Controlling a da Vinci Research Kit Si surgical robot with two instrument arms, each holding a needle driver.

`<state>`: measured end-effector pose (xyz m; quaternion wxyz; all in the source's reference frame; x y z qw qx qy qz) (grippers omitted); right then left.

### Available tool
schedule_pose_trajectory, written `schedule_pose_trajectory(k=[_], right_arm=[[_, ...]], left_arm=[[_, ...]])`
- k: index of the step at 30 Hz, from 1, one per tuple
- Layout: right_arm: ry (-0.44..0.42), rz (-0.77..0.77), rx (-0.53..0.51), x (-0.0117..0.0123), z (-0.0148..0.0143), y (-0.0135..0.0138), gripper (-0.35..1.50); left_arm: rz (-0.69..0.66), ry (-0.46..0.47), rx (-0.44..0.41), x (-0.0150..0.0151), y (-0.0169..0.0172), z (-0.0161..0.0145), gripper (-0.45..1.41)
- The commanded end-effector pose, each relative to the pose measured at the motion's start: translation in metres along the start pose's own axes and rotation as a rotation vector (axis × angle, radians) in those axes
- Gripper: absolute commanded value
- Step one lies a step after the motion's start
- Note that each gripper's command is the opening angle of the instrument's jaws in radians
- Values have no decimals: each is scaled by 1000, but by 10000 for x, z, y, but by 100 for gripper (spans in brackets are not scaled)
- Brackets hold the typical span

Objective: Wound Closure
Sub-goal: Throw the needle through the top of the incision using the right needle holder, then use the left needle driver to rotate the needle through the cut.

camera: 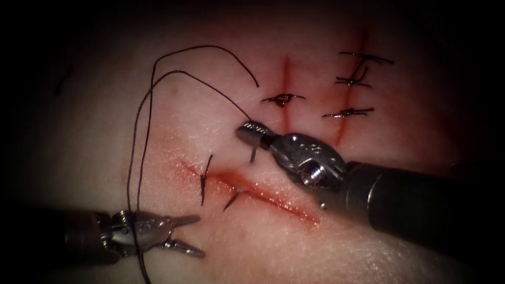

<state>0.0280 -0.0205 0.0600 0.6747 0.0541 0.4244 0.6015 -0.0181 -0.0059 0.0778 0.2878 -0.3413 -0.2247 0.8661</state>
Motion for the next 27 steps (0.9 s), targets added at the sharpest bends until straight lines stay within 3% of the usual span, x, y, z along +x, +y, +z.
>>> schedule_pose_trajectory(k=[1,3,6,10,13,17,18,19,20,21,22,27], right_arm=[[5,20,4,1,8,-9,-35],[4,37,13,-3,9,-14,-35],[-18,180,84,-13,13,-21,-35],[-93,329,160,-37,11,-31,-35],[-146,377,191,-50,7,-35,-35],[-143,379,213,-49,5,-31,-35],[-117,385,235,-44,4,-26,9],[-96,389,263,-40,4,-24,20],[-82,390,286,-38,3,-22,61],[-74,391,307,-35,2,-20,89],[-78,390,331,-31,-1,-16,106],[-78,394,388,-12,-14,13,125]], left_arm=[[-2,-1,-3,-2,2,9,34],[-3,-1,-2,-1,3,10,34],[-3,0,-6,0,1,10,34],[-7,-2,-12,6,-4,8,26],[26,30,-17,15,-7,8,21],[100,76,-14,25,-10,7,21],[143,107,-10,29,-11,6,21],[198,134,-3,32,-12,6,21],[236,151,3,34,-13,6,21],[269,174,2,37,-14,6,19],[308,205,-8,41,-15,6,19],[454,341,-56,60,-20,8,16]])
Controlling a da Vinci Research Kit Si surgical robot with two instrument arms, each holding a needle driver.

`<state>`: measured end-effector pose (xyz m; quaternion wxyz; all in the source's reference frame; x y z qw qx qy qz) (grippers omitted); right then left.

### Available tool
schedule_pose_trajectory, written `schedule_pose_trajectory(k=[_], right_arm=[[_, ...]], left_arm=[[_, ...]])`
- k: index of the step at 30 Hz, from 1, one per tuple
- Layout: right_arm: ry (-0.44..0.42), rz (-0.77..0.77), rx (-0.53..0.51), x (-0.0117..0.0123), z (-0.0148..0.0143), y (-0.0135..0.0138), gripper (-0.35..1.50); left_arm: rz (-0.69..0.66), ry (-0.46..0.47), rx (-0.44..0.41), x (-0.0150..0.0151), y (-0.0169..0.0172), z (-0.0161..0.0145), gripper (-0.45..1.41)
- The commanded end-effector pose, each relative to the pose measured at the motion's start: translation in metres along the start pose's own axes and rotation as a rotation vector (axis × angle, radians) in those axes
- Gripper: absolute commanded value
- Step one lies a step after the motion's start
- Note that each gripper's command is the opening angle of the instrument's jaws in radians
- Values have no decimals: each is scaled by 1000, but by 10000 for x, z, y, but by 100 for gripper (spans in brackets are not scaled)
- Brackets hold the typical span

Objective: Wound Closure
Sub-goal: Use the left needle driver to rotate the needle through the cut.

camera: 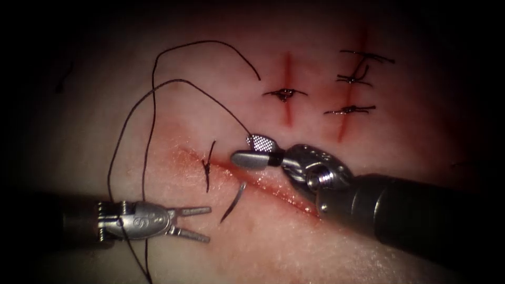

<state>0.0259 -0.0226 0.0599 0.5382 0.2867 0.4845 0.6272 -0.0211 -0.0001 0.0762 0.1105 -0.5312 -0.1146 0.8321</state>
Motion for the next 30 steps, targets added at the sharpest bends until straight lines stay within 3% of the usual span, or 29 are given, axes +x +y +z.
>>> schedule_pose_trajectory(k=[1,5,13,21,30], right_arm=[[2,-2,8,8,5,7,125],[-6,-11,20,17,-6,27,126],[-10,-34,14,8,-7,48,123],[2,-45,-2,4,-6,60,120],[2,-41,-21,-6,-7,76,118]], left_arm=[[6,10,-1,-3,1,8,16],[52,56,-8,6,-17,15,19],[86,72,-27,1,-37,23,24],[153,81,-35,10,-34,35,34],[235,112,-57,26,-37,43,32]])
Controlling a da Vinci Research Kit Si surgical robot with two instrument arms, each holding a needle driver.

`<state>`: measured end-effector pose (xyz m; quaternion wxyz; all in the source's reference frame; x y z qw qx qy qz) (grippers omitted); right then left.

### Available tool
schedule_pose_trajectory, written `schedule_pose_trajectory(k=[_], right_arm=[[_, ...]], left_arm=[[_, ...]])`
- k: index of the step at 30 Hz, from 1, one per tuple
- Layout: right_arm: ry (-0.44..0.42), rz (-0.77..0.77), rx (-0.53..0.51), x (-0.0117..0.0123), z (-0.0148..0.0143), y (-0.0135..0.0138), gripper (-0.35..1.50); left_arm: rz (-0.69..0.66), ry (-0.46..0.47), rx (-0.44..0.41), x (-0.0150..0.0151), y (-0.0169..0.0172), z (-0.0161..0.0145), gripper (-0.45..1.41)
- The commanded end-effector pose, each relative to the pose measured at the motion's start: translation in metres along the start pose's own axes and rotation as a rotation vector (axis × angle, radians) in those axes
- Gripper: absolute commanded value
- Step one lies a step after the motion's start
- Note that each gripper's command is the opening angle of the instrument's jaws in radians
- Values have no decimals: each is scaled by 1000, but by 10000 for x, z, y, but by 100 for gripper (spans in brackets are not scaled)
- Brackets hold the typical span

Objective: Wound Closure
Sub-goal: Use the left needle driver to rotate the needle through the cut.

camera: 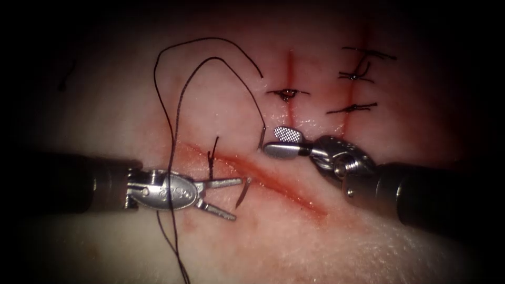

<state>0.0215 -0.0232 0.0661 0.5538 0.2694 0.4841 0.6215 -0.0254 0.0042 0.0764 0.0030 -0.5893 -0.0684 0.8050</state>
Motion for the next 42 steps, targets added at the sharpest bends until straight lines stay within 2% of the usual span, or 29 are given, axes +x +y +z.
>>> schedule_pose_trajectory(k=[1,7,8,9,10,11,16,21,22,23,24,26,27,28,29,30,33,36,38,40,42], right_arm=[[-1,-1,-3,-1,10,4,118],[2,2,-8,-3,9,13,118],[1,2,-8,-3,9,13,118],[1,3,-8,-3,9,13,118],[0,5,-7,-2,7,11,118],[-1,8,-7,-1,6,9,118],[5,24,-2,6,0,-5,118],[6,11,6,12,-6,-20,116],[4,11,7,11,-7,-21,108],[1,-8,10,10,-11,-21,76],[18,-81,-18,13,-15,-20,9],[49,-294,-78,19,-13,-18,49],[54,-424,-106,26,-13,-16,64],[57,-531,-128,31,-13,-15,71],[60,-615,-149,36,-13,-14,89],[60,-686,-168,41,-12,-14,96],[84,-836,-257,59,-15,-17,93],[98,-832,-272,78,-20,-26,94],[103,-870,-219,85,-24,-33,104],[94,-944,-218,88,-25,-43,130],[87,-1025,-216,87,-27,-56,146]], left_arm=[[6,3,-3,-2,2,6,31],[26,21,-12,2,-1,14,24],[28,29,-18,1,-2,16,17],[30,34,-23,0,-3,17,9],[33,41,-29,-2,-6,18,-21],[35,47,-42,-4,-9,19,-43],[-59,41,-100,-15,-19,20,-45],[-251,67,-188,-18,-18,17,-45],[-299,76,-201,-16,-15,15,-45],[-325,83,-214,-14,-13,14,-45],[-384,94,-235,-9,-8,11,-45],[-454,104,-261,-2,-3,6,-45],[-521,121,-283,6,0,0,-45],[-543,134,-292,9,1,-2,-45],[-566,145,-304,13,2,-5,-45],[-601,161,-316,18,2,-9,-45],[-653,177,-344,29,3,-18,-45],[-688,187,-369,41,6,-25,-45],[-700,188,-376,47,8,-29,-45],[-719,189,-385,54,10,-33,-45],[-731,226,-396,62,12,-36,-45]])
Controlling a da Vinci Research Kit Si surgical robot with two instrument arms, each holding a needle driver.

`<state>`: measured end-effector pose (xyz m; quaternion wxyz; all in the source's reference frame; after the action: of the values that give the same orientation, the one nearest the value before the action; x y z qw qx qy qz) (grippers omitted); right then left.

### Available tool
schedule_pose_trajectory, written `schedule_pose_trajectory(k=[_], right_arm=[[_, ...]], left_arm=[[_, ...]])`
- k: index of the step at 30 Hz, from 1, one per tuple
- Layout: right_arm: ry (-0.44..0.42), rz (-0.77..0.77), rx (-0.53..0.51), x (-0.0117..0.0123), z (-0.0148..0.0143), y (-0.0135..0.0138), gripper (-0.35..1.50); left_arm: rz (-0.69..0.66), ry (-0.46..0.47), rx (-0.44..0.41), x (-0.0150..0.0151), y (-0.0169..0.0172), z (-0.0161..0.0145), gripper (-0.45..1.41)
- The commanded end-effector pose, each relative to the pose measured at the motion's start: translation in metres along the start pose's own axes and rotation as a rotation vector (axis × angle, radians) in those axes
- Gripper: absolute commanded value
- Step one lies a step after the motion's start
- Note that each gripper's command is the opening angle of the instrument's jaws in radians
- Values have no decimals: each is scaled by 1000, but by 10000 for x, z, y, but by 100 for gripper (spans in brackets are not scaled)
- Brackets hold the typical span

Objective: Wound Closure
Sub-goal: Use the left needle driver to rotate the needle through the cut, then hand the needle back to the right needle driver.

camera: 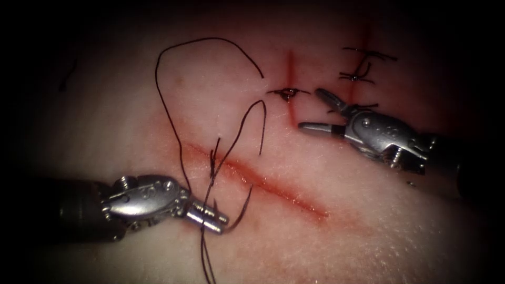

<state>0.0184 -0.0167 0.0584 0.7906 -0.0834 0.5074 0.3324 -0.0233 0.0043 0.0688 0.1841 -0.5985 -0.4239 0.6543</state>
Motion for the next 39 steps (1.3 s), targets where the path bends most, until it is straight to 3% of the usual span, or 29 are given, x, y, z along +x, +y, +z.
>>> schedule_pose_trajectory(k=[1,2,3,4,6,7,8,9,10,11,12,14,15,18,21,25,27,29,30,33,34,36,37,39], right_arm=[[12,-9,15,8,8,-6,145],[71,-16,97,11,1,-14,123],[173,-18,100,12,-9,-22,118],[200,-15,95,13,-12,-23,118],[335,-141,-10,29,-25,-20,126],[398,-74,-33,41,-38,-17,136],[431,-54,24,46,-44,-16,125],[455,-43,138,51,-50,-16,93],[443,-22,215,54,-55,-18,26],[401,34,295,55,-58,-20,-23],[239,208,479,53,-62,-32,-35],[82,284,608,43,-66,-48,-35],[17,334,622,38,-67,-54,-21],[-56,358,587,27,-66,-68,103],[-59,270,451,23,-65,-70,131],[-61,229,394,26,-64,-64,138],[-42,235,473,27,-64,-59,123],[-24,230,543,23,-67,-60,91],[-32,226,495,20,-68,-62,113],[-50,217,427,16,-68,-66,126],[-52,214,429,15,-68,-68,120],[-68,351,452,9,-69,-73,59],[-84,454,450,7,-67,-77,46],[-97,673,422,2,-64,-85,37]], left_arm=[[-2,12,-22,-4,-2,6,-45],[-12,33,-57,-3,2,8,-45],[-9,47,-94,-2,6,9,-45],[-10,59,-115,-2,7,10,-45],[-28,119,-194,1,12,10,-45],[-32,167,-244,3,15,10,-45],[-32,189,-266,4,15,9,-45],[-30,217,-295,4,16,9,-45],[-25,237,-307,5,17,8,-45],[-24,249,-316,7,17,7,-45],[34,258,-316,10,16,6,-45],[130,269,-299,14,14,6,-45],[164,273,-287,16,13,6,-45],[266,284,-257,21,12,8,-45],[331,302,-247,26,13,11,-45],[416,354,-224,39,16,11,-45],[462,372,-188,47,19,9,-45],[524,378,-117,56,22,8,-45],[543,380,-94,58,23,8,-45],[627,362,-8,65,26,7,-45],[652,355,13,66,27,7,-45],[700,337,63,70,28,7,-45],[714,328,84,71,28,7,-45],[743,311,121,72,27,9,-45]])
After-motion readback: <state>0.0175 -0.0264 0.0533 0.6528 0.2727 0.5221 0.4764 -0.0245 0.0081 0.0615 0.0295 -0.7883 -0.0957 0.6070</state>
